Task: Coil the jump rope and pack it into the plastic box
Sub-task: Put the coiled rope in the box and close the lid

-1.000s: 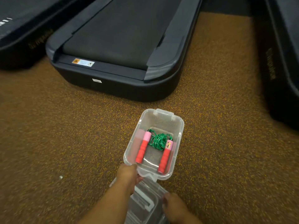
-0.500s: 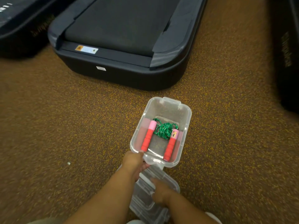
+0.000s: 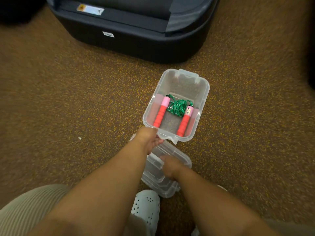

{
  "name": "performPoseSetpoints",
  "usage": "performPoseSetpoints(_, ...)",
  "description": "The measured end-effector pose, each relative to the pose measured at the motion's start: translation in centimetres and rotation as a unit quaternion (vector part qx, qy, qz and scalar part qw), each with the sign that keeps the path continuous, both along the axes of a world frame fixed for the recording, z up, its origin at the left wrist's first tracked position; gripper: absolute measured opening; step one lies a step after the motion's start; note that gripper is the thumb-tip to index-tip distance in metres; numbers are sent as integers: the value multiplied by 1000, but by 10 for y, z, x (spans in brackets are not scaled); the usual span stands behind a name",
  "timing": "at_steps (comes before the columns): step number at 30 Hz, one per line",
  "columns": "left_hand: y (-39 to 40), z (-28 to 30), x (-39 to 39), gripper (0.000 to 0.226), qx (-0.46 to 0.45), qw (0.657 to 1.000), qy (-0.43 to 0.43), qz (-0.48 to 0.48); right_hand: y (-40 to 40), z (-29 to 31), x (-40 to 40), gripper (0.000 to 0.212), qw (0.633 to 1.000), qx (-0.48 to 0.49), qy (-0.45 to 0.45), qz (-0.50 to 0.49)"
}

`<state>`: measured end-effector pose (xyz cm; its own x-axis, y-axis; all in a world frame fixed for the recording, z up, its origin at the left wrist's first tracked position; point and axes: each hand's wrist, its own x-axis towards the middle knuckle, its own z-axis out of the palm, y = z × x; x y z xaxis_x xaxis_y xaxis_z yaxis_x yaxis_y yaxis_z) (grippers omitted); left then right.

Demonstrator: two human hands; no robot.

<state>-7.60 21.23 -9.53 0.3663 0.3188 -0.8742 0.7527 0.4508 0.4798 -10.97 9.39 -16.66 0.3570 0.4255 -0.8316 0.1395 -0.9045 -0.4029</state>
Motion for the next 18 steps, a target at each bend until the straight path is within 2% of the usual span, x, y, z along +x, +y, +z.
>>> performPoseSetpoints(3, 1, 2, 0, 13, 12, 1000, 11, -16, 3, 9, 3, 52, 994, -18, -66, 84)
performPoseSetpoints(7, 5, 4, -4, 16, 92, 992, 30, -79, -3, 36, 13, 29, 980, -4, -132, 148)
performPoseSetpoints(11, 7, 21, -9, 38, 160, 969, 39, -182, -18, 83, 26, 32, 954, -24, -166, 247)
performPoseSetpoints(15, 2, 52, -17, 50, 110, 958, 47, -261, -30, 141, 33, 34, 930, -35, -163, 328)
performPoseSetpoints(18, -2, 75, -24, 58, 53, 930, 49, -360, -40, 182, 38, 30, 921, -10, -188, 340)
